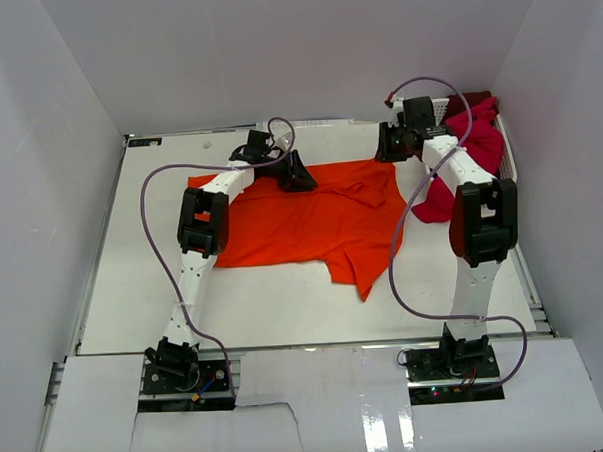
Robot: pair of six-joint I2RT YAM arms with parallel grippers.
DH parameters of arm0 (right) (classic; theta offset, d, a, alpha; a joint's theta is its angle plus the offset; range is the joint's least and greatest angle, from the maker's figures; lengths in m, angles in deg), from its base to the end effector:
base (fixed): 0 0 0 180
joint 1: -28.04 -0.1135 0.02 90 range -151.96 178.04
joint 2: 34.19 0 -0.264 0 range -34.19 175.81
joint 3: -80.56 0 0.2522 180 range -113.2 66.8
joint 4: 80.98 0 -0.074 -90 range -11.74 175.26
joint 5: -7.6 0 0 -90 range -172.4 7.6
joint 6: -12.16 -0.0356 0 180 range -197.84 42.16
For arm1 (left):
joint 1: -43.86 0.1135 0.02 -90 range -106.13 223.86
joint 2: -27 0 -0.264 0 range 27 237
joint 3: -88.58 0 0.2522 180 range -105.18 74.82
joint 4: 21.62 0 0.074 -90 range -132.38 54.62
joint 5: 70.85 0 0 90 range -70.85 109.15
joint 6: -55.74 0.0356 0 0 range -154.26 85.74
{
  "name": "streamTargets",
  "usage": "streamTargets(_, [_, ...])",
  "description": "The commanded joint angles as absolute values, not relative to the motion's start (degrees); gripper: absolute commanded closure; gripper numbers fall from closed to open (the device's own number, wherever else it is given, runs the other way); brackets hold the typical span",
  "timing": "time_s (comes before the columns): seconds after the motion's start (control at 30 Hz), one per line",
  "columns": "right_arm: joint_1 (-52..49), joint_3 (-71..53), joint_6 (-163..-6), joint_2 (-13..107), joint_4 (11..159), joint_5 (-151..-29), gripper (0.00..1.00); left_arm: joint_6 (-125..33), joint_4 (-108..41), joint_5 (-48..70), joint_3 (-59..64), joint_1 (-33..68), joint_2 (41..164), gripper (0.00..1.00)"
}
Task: Fold and stack the t-shirts
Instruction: Fold the flattened tshirt in 1/3 of the way
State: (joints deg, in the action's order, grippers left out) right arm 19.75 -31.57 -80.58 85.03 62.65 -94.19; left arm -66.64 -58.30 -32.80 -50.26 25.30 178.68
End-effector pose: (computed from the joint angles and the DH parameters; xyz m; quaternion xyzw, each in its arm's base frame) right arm 0.4721 0.0761 0.2379 -0.0848 0.9108 0.1317 0.3821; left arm 0.5225 -0.2050 0.1097 0.0489 0.8556 -0.5047 0.1041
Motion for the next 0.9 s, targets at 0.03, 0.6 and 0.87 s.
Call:
streamTargets(0.03, [14.4, -29.2, -78.4, 77.4, 62.6, -93.1, 0.7, -65.0, -62.3, -31.0, -49.9, 24.5, 177.6, 0.54])
streamTargets(0.6, [10.0, -25.6, -82.0, 82.5, 62.5, -100.7, 0.69, -65.0, -62.7, -30.8, -50.3, 24.5, 177.6, 0.54])
streamTargets(0.87, [10.0, -29.1, -81.5, 87.9, 64.2, -100.1, 0.68, -64.3, -63.4, -30.7, -50.4, 24.5, 177.5, 0.54])
